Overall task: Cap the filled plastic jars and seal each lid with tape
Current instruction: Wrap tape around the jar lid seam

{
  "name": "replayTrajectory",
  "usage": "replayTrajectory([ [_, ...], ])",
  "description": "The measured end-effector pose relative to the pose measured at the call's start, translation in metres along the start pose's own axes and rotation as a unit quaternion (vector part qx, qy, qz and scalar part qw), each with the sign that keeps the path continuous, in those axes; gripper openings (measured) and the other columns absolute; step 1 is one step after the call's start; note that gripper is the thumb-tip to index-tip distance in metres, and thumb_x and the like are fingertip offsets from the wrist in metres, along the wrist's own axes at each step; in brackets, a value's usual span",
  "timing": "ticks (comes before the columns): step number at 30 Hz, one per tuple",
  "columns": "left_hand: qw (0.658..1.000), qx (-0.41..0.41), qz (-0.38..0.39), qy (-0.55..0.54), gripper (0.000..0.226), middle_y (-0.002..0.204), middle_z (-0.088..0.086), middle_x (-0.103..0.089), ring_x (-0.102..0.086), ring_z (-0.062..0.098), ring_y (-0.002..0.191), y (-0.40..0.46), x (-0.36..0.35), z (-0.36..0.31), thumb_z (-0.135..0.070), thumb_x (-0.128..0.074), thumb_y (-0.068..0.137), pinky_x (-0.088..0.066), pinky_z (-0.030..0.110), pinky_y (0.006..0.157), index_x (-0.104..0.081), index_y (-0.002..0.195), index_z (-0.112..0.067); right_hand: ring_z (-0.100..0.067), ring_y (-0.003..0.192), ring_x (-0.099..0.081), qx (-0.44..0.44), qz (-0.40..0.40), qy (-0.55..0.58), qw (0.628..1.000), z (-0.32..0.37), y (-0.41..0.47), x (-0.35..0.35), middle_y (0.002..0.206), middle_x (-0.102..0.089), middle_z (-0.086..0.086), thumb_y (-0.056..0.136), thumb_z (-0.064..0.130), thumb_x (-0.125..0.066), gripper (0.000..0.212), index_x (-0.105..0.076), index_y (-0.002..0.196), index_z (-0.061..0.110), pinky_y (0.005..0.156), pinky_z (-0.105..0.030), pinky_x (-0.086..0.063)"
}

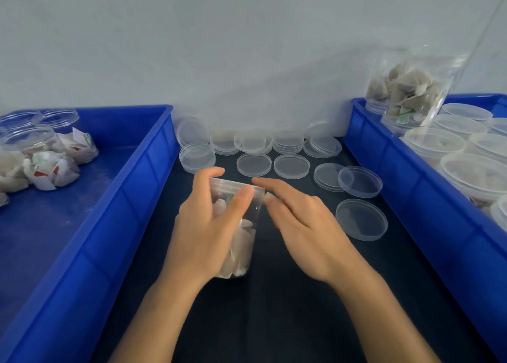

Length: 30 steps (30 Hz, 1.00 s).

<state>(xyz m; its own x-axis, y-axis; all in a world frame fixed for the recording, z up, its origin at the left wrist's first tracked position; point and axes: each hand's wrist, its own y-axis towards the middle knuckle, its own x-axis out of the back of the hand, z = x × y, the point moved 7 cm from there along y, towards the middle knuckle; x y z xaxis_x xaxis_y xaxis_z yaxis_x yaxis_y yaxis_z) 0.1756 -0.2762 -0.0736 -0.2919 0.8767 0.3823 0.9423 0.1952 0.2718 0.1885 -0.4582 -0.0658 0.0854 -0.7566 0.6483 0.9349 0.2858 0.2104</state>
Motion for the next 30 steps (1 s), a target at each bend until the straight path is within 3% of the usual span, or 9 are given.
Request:
replayTrajectory([
  [4,0.995,0.021,0.016,-0.092,0.059,0.106,-0.019,-0.072,-0.071,0.005,0.095,0.003,0.003,0.004,-0.078,-0.062,0.076,-0.055,0.034,0.086,-0.057,0.128,-0.050,-0.014,0.064,-0.051,0.012,-0.020,-0.028,0.999,-0.002,0.002,0.007,0.064,-0.057,0.015,0.108,0.039,-0.041,0.035,-0.051,0.139,0.050,0.066,-0.033,-0.035],
  [8,0.992,0.016,0.035,-0.120,0.058,0.108,-0.015,-0.073,-0.073,0.008,0.099,0.004,0.002,0.006,-0.075,-0.064,0.077,-0.055,0.032,0.089,-0.060,0.128,-0.047,-0.015,0.063,-0.052,0.018,-0.020,-0.050,0.998,-0.006,0.004,0.007,0.063,-0.058,0.011,0.107,0.046,-0.042,0.033,-0.052,0.138,0.049,0.067,-0.035,-0.040],
  [12,0.985,0.022,0.048,-0.164,0.059,0.103,-0.011,-0.074,-0.074,0.007,0.093,0.004,0.001,0.006,-0.070,-0.065,0.080,-0.058,0.024,0.079,-0.063,0.128,-0.036,-0.013,0.064,-0.053,0.029,-0.022,-0.057,0.998,-0.008,0.006,0.005,0.065,-0.059,0.015,0.107,0.049,-0.042,0.033,-0.052,0.139,0.049,0.069,-0.035,-0.041],
  [16,0.975,0.042,0.077,-0.204,0.053,0.107,-0.002,-0.074,-0.077,0.026,0.098,0.004,-0.004,0.011,-0.059,-0.070,0.087,-0.063,0.042,0.086,-0.064,0.130,-0.029,-0.014,0.068,-0.056,0.036,-0.027,-0.068,0.997,-0.006,0.006,0.004,0.065,-0.058,0.013,0.106,0.051,-0.040,0.035,-0.051,0.138,0.053,0.065,-0.034,-0.040],
  [19,0.970,0.047,0.090,-0.219,0.047,0.107,-0.002,-0.074,-0.078,0.023,0.094,0.006,-0.005,0.013,-0.050,-0.065,0.091,-0.063,0.036,0.079,-0.063,0.133,-0.028,-0.010,0.066,-0.054,0.043,-0.025,-0.094,0.994,-0.003,0.004,0.001,0.065,-0.057,0.023,0.107,0.051,-0.037,0.034,-0.051,0.137,0.056,0.064,-0.033,-0.039],
  [23,0.983,0.018,0.095,-0.158,0.059,0.109,-0.024,-0.071,-0.072,-0.003,0.100,0.003,-0.005,0.007,-0.062,-0.062,0.089,-0.056,0.014,0.079,-0.053,0.143,-0.039,-0.008,0.065,-0.052,0.045,-0.039,-0.102,0.993,-0.001,0.004,0.001,0.066,-0.056,0.029,0.108,0.049,-0.041,0.031,-0.055,0.135,0.055,0.066,-0.033,-0.041],
  [26,0.997,0.017,0.046,-0.062,0.076,0.111,-0.031,-0.066,-0.067,-0.006,0.104,0.003,0.002,0.003,-0.080,-0.057,0.076,-0.054,0.025,0.086,-0.047,0.144,-0.047,-0.011,0.070,-0.055,0.045,-0.053,-0.109,0.992,0.002,0.001,0.003,0.063,-0.055,0.025,0.107,0.050,-0.040,0.034,-0.057,0.136,0.053,0.070,-0.035,-0.047],
  [28,1.000,-0.003,-0.016,0.020,0.072,0.111,-0.037,-0.061,-0.064,-0.009,0.102,0.003,0.011,-0.003,-0.084,-0.053,0.076,-0.054,0.027,0.083,-0.049,0.136,-0.046,-0.014,0.073,-0.058,0.045,-0.068,-0.130,0.988,0.006,0.000,0.005,0.061,-0.052,0.022,0.105,0.054,-0.035,0.038,-0.058,0.135,0.051,0.071,-0.037,-0.050],
  [30,0.996,-0.018,-0.044,0.076,0.068,0.110,-0.033,-0.064,-0.064,-0.007,0.103,-0.001,0.012,-0.010,-0.085,-0.048,0.079,-0.055,0.032,0.087,-0.048,0.135,-0.047,-0.016,0.071,-0.059,0.055,-0.084,-0.161,0.982,0.012,-0.001,0.005,0.062,-0.049,0.019,0.107,0.053,-0.033,0.037,-0.060,0.133,0.049,0.068,-0.037,-0.051],
])
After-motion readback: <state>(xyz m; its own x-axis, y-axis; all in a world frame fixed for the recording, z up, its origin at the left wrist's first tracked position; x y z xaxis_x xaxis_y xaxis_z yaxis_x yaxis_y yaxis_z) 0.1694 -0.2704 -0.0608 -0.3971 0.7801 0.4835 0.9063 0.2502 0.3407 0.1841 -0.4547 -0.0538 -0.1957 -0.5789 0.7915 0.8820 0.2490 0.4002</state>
